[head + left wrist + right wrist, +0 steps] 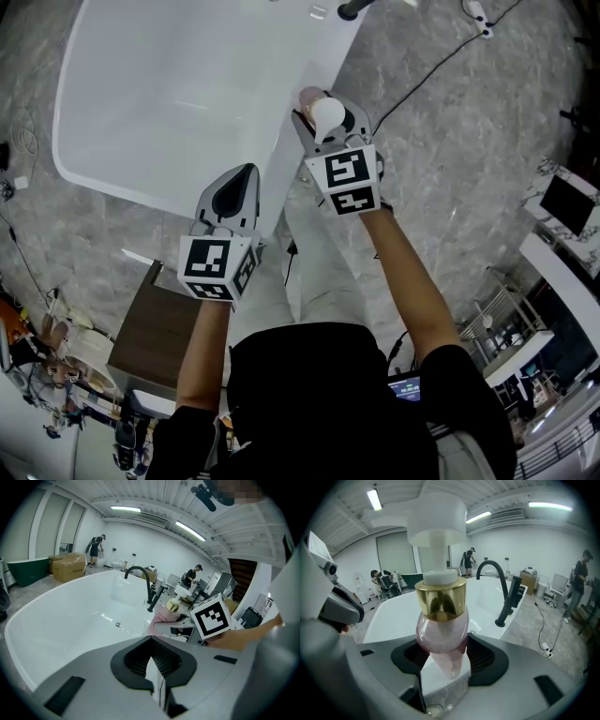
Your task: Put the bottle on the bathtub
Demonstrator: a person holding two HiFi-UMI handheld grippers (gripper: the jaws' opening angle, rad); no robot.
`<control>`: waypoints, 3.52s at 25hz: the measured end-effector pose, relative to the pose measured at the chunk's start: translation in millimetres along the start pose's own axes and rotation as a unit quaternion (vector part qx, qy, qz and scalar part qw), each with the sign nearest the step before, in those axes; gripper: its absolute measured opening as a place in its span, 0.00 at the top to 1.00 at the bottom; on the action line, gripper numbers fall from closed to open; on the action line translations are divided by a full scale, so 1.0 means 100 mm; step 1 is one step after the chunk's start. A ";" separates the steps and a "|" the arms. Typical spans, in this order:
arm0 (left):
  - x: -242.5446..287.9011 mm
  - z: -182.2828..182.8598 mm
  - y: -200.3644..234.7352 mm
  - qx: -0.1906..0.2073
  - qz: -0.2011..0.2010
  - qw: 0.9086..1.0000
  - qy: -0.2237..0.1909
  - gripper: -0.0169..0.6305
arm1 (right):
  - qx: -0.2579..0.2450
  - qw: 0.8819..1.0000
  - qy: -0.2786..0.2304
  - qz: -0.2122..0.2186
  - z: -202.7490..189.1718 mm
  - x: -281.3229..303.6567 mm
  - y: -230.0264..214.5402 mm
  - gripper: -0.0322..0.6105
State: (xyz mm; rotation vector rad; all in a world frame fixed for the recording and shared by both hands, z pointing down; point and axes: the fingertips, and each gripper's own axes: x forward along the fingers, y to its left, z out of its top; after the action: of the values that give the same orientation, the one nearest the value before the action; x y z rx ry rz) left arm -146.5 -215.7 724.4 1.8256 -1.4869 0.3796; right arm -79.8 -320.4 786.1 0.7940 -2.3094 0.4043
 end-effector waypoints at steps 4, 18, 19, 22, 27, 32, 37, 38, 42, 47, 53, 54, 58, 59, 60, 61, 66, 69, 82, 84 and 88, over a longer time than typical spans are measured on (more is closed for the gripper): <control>-0.05 0.08 -0.04 0.006 -0.004 1.000 -0.003 0.96 | 0.009 1.000 0.017 0.007 -0.03 -0.05 0.03 0.58; -0.35 0.51 -0.18 0.031 -0.014 0.999 -0.023 0.96 | 0.037 0.999 0.032 -0.009 0.03 -0.64 -0.05 0.57; -0.38 0.55 -0.20 0.034 -0.016 0.999 -0.025 0.96 | 0.040 0.999 0.029 -0.015 0.06 -0.71 -0.07 0.57; -0.52 0.64 -0.26 0.041 -0.017 0.999 -0.027 0.96 | 0.059 0.998 0.016 -0.027 0.18 -0.93 -0.08 0.57; -0.68 0.96 -0.34 0.080 -0.029 0.996 -0.041 0.96 | 0.083 0.994 -0.025 -0.064 0.56 -1.27 -0.20 0.67; -0.89 1.24 -0.56 0.100 -0.042 0.992 -0.060 0.96 | 0.092 0.989 -0.068 -0.095 0.91 -1.77 -0.28 0.84; -1.15 1.52 -0.80 0.118 -0.049 0.988 -0.088 0.96 | 0.084 0.983 -0.115 -0.120 1.33 -2.31 -0.30 0.89; -1.20 1.57 -0.84 0.120 -0.049 0.987 -0.095 0.96 | 0.082 0.981 -0.123 -0.124 1.41 -2.42 -0.30 0.90; -1.43 1.80 -1.03 0.127 -0.049 0.983 -0.122 0.96 | 0.071 0.976 -0.154 -0.137 1.69 -2.84 -0.26 0.91; -1.73 2.07 -1.22 0.150 -0.047 0.976 -0.153 0.96 | 0.057 0.970 -0.189 -0.141 2.03 -3.28 -0.14 0.91; -2.10 2.29 -1.48 0.163 -0.055 0.967 -0.187 0.96 | 0.043 0.965 -0.219 -0.139 2.28 -3.69 0.04 0.91; -2.15 2.32 -1.52 0.164 -0.054 0.966 -0.193 0.96 | 0.040 0.964 -0.225 -0.139 2.31 -3.75 0.06 0.91; -2.34 2.49 -1.66 0.165 -0.058 0.961 -0.215 0.96 | 0.030 0.957 -0.251 -0.140 2.48 -4.00 0.10 0.91; -2.39 2.52 -1.69 0.167 -0.060 0.960 -0.219 0.96 | 0.029 0.956 -0.256 -0.141 2.52 -4.05 0.11 0.91; -2.43 2.56 -1.71 0.169 -0.061 0.958 -0.223 0.96 | 0.029 0.954 -0.262 -0.142 2.55 -4.11 0.11 0.91; -2.48 2.60 -1.74 0.173 -0.061 0.956 -0.228 0.96 | 0.028 0.953 -0.267 -0.144 2.58 -4.15 0.11 0.91; -2.65 2.72 -1.87 0.231 -0.032 0.941 -0.246 0.96 | 0.027 0.944 -0.291 -0.151 2.71 -4.37 0.09 0.91; -2.74 2.75 -1.92 0.211 -0.046 0.942 -0.256 0.96 | 0.027 0.941 -0.299 -0.155 2.72 -4.46 0.08 0.91; -2.96 2.85 -1.86 0.204 -0.032 0.938 -0.277 0.96 | 0.039 0.937 -0.311 -0.152 2.70 -4.51 0.16 0.91; -2.98 2.85 -1.86 0.203 -0.034 0.938 -0.279 0.96 | 0.034 0.937 -0.310 -0.154 2.71 -4.50 0.17 0.91; -3.01 2.90 -1.81 0.201 -0.030 0.938 -0.282 0.96 | 0.034 0.938 -0.309 -0.154 2.73 -4.49 0.17 0.91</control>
State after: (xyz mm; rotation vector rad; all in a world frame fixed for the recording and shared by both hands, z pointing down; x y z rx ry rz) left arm -125.8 -192.3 270.2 2.4465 -1.8208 0.1331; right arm 48.4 -240.9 282.5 1.4611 -2.6710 0.0937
